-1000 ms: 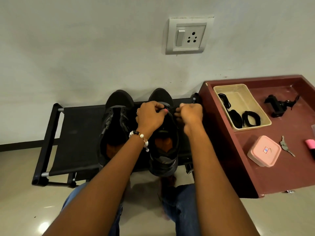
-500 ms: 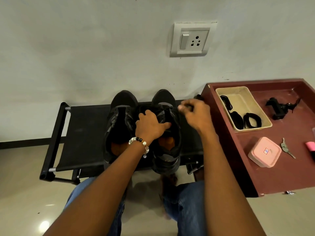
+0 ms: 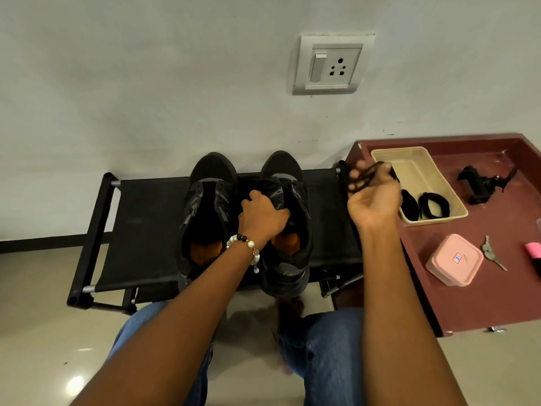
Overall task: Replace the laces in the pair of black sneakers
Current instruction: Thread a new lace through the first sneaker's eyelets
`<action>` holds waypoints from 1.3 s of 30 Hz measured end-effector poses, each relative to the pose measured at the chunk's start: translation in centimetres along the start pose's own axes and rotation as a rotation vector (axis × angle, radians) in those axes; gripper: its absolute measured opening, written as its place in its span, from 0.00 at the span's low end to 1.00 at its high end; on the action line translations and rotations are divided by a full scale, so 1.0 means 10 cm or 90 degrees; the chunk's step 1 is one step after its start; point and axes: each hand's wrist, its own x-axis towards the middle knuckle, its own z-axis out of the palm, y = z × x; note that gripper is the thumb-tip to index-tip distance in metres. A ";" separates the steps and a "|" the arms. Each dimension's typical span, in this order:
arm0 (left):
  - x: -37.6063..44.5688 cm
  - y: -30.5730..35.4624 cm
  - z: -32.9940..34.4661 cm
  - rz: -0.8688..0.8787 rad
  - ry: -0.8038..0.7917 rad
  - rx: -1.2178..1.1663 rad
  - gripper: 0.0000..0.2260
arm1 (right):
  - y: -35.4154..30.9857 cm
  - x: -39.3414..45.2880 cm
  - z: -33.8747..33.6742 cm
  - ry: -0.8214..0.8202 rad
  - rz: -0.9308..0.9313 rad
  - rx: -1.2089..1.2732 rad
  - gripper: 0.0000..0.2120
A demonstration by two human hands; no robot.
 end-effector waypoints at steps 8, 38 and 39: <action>-0.03 0.05 0.02 -0.002 0.017 -0.025 0.34 | 0.33 -0.02 0.05 -0.208 -0.159 -0.961 0.07; -0.07 0.07 0.02 -0.032 0.035 -0.065 0.29 | 0.00 -0.02 0.08 0.169 -0.012 -0.055 0.14; -0.06 0.07 0.02 -0.034 0.035 -0.065 0.30 | 0.01 -0.05 0.10 0.130 0.006 -0.037 0.13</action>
